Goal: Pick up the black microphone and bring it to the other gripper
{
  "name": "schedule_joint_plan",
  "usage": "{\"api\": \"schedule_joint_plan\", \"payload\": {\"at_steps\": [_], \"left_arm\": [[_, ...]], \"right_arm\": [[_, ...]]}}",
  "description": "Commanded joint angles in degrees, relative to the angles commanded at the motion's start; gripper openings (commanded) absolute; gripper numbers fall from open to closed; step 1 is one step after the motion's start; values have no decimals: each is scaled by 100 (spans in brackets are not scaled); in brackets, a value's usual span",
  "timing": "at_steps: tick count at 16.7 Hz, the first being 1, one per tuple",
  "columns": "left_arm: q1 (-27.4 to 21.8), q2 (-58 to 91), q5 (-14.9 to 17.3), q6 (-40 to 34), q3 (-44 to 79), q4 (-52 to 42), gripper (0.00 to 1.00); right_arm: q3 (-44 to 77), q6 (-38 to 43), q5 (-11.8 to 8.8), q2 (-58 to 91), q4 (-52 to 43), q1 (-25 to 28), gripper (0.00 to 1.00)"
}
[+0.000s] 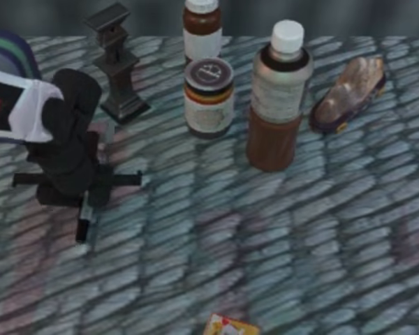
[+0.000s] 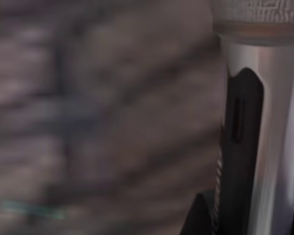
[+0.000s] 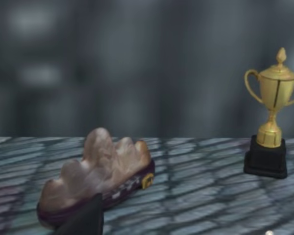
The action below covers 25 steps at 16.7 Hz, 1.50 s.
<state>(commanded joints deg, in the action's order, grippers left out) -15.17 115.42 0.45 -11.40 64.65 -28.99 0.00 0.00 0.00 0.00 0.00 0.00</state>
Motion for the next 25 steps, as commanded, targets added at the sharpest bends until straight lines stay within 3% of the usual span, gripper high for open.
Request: {"api": "schedule_joint_plan", "payload": {"at_steps": [4,13,17,20,25], "left_arm": [[50,-229,572,200,-281,1260,0],[250,-1232,2464,856,-1540,5979,0],[330,-1771,3128,1122,-1984,7476,0],[366,-2037,3381,1239,-2148,7975,0],[338,-2043,3389,1252,-2134,8002,0]], "right_arm": [[0,0,0,0,0,0,100],[0,0,0,0,0,0,100],[0,0,0,0,0,0,100],[0,0,0,0,0,0,100],[0,0,0,0,0,0,100]]}}
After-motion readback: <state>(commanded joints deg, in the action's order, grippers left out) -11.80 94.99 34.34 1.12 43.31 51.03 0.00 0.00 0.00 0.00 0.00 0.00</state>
